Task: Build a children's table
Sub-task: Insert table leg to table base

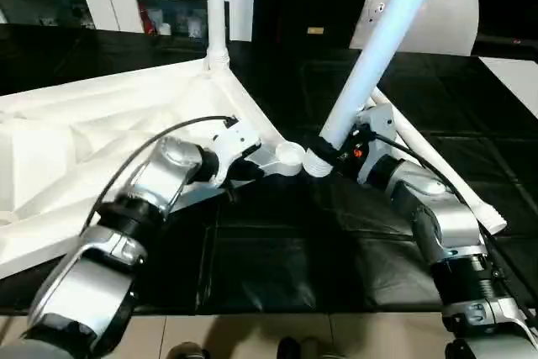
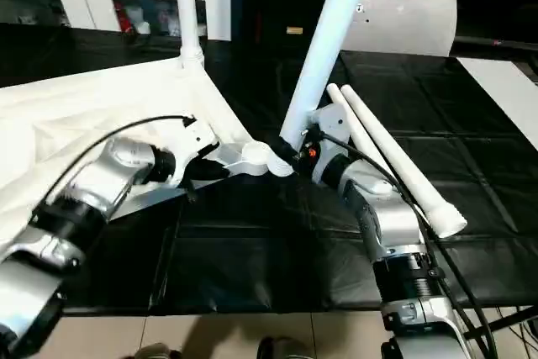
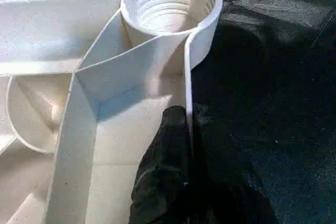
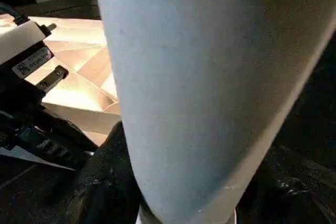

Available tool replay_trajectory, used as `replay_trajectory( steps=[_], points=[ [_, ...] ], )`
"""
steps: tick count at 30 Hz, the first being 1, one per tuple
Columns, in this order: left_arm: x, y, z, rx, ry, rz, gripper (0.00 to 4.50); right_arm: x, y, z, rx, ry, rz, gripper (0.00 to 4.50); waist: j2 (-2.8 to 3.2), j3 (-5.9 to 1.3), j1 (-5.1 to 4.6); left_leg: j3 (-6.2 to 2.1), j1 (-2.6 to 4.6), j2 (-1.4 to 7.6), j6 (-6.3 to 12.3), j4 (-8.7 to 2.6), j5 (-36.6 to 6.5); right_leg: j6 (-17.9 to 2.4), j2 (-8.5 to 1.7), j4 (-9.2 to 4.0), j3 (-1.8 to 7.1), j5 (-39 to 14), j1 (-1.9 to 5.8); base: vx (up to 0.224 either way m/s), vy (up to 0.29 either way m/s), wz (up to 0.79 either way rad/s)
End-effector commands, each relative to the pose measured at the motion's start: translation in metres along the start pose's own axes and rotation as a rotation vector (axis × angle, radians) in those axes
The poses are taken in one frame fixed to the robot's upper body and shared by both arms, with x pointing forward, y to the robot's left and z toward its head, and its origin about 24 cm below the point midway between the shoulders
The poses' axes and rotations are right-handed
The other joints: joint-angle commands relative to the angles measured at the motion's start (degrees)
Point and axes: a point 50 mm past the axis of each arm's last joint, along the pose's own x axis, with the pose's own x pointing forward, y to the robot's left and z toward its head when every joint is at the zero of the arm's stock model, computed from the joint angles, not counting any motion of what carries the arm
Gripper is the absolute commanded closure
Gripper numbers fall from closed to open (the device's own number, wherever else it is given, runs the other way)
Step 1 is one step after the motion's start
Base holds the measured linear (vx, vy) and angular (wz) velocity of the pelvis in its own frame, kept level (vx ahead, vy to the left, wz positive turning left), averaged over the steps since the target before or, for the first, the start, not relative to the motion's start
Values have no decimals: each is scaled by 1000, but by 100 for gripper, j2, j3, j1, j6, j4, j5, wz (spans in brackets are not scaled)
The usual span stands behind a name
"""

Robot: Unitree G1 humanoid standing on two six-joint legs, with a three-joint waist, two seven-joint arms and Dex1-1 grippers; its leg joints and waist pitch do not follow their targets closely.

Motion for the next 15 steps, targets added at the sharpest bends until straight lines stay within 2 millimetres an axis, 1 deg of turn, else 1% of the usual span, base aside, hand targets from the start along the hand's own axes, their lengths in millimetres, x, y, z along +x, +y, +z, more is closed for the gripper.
replay_trajectory(
  steps=[1,2,3,4,5,6,7,8,9,11,12,13,14,15],
  points=[
    [-5,4,-8,19,57,3,450,-1,-2,7,-34,-16,4,261,76,-508,45,11,-58,155,349,-390,-483,-730,-452,-477,264,-2022,474,0,0,0],
    [-6,4,-7,32,47,-10,450,-1,-2,8,-34,-16,13,261,82,-504,42,11,-52,159,351,-393,-488,-763,-453,-481,262,-1976,468,0,0,0],
    [-10,-2,-6,105,1,-115,450,1,2,9,-25,-25,76,261,89,-511,45,8,-46,164,353,-394,-493,-793,-455,-473,262,-1939,471,0,0,0],
    [-12,-4,-6,137,-11,-156,450,1,4,10,-19,-27,108,261,87,-511,47,2,-65,156,374,-397,-503,-789,-467,-476,262,-1940,491,0,0,0],
    [-14,-10,-6,189,-40,-221,450,2,7,10,-14,-27,148,261,84,-512,40,2,-66,160,379,-403,-510,-788,-470,-474,272,-1929,495,0,0,0],
    [-16,-13,-6,222,-58,-260,450,2,9,10,-12,-25,172,261,116,-508,41,5,-36,191,374,-411,-537,-867,-477,-466,283,-1806,464,0,0,0],
    [-17,-16,-9,238,-53,-295,450,3,14,8,-11,-14,226,261,119,-507,45,16,-15,198,357,-413,-537,-899,-466,-453,284,-1753,450,0,0,0],
    [-18,-17,-12,243,-47,-315,450,3,17,7,-11,-6,262,261,135,-497,70,19,1,214,357,-419,-585,-963,-471,-447,286,-1692,444,0,0,0],
    [-19,-18,-14,254,-37,-328,450,4,19,4,-9,5,294,261,125,-488,100,37,35,229,352,-420,-633,-1037,-477,-440,295,-1621,419,0,0,0],
    [-19,-19,-16,270,-40,-343,450,5,22,0,-5,16,333,261,129,-479,116,33,31,241,327,-435,-657,-1099,-479,-416,290,-1547,423,0,0,0],
    [-20,-19,-18,285,-40,-354,450,5,25,-4,1,34,375,261,108,-475,141,31,19,241,307,-442,-681,-1100,-489,-401,281,-1543,436,0,0,0],
    [-21,-19,-20,299,-35,-358,450,6,27,-6,2,46,403,261,106,-472,150,29,15,243,305,-445,-684,-1099,-495,-396,283,-1546,438,0,0,0],
    [-21,-19,-20,304,-33,-358,450,6,27,-7,2,49,410,261,91,-470,163,30,15,239,306,-443,-671,-1090,-503,-391,286,-1558,435,0,0,0],
    [-22,-19,-20,307,-32,-358,450,6,28,-7,2,50,415,261,95,-466,168,33,13,240,295,-446,-679,-1069,-506,-393,291,-1584,437,0,0,0]
  ],
)
